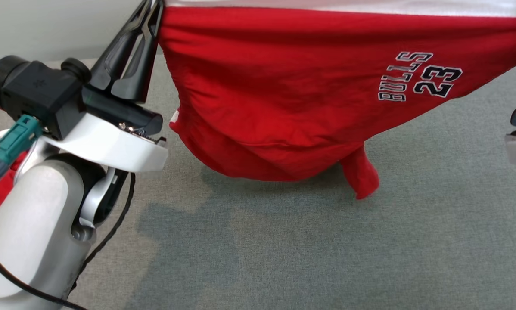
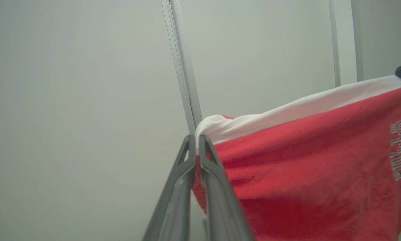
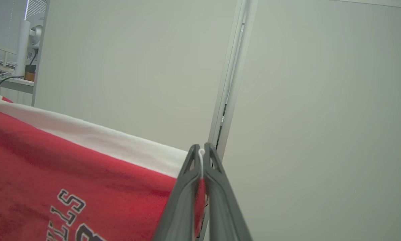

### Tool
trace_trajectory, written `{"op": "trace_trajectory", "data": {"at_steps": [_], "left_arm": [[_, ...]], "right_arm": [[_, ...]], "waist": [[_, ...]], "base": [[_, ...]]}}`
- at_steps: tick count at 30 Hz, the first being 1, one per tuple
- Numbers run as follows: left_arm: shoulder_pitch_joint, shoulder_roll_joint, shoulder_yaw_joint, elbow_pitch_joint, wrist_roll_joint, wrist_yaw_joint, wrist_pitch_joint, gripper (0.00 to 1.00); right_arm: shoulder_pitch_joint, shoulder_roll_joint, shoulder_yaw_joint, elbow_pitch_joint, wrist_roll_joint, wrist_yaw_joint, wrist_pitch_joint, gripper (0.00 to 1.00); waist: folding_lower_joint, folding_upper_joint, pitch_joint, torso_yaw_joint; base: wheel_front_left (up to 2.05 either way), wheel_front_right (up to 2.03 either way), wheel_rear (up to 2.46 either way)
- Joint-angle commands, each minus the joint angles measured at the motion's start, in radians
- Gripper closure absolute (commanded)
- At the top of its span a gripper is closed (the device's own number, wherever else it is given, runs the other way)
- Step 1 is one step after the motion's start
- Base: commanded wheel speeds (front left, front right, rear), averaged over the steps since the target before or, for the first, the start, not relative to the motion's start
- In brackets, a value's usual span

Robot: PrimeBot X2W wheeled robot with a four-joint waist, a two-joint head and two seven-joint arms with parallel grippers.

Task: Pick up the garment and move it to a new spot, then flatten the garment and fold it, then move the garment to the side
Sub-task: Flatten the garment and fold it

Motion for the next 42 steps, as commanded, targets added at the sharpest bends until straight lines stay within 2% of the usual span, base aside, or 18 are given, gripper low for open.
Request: {"op": "trace_trajectory", "data": {"at_steps": [1,7,12,18,19,29,34,38,42], "left_arm": [[-0.027,0.004,0.009,0.005,0.000,-0.001,-0.008,1.00],[-0.133,-0.018,0.027,0.072,-0.020,-0.029,-0.031,1.00],[-0.295,-0.053,0.030,0.191,-0.033,-0.082,-0.063,1.00],[-0.518,-0.109,0.020,0.402,-0.021,-0.140,-0.119,1.00],[-0.518,-0.109,0.020,0.402,-0.021,-0.140,-0.119,1.00],[-0.792,-0.215,0.014,0.809,-0.041,-0.201,-0.216,1.00],[-0.855,-0.240,0.019,0.977,-0.058,-0.214,-0.243,1.00],[-0.838,-0.259,0.018,1.114,-0.087,-0.229,-0.239,1.00],[-0.803,-0.281,0.031,1.213,-0.132,-0.242,-0.254,1.00]], "right_arm": [[-0.020,0.003,-0.008,0.012,0.011,-0.001,-0.007,1.00],[-0.152,0.011,0.004,0.101,0.046,-0.001,-0.024,1.00],[-0.333,0.004,0.042,0.229,0.087,-0.001,-0.042,1.00],[-0.600,0.016,0.120,0.418,0.137,-0.001,-0.074,1.00],[-0.600,0.016,0.120,0.418,0.137,-0.001,-0.074,1.00],[-0.948,0.067,0.260,0.768,0.221,0.000,-0.190,1.00],[-1.018,0.099,0.331,0.916,0.265,0.000,-0.238,1.00],[-1.008,0.125,0.405,1.025,0.317,0.000,-0.241,1.00],[-0.977,0.134,0.471,1.085,0.360,-0.001,-0.257,1.00]], "waist": [[0.0000,0.0000,0.020,-0.002],[0.0000,0.0000,0.120,-0.008],[0.0000,0.0000,0.208,-0.003],[0.0000,0.0000,0.287,0.004],[0.0000,0.0000,0.287,0.004],[0.0000,0.0000,0.312,0.023],[0.0000,0.0000,0.309,0.022],[0.0000,0.0000,0.308,0.017],[0.0000,0.0000,0.316,0.014]], "base": [[0.00,0.00,0.00],[0.00,0.00,0.00],[0.00,0.00,0.00],[0.00,0.00,0.00],[0.00,0.00,0.00],[0.00,0.00,0.00],[0.00,0.00,0.00],[0.00,0.00,0.00],[0.00,0.00,0.00]]}}
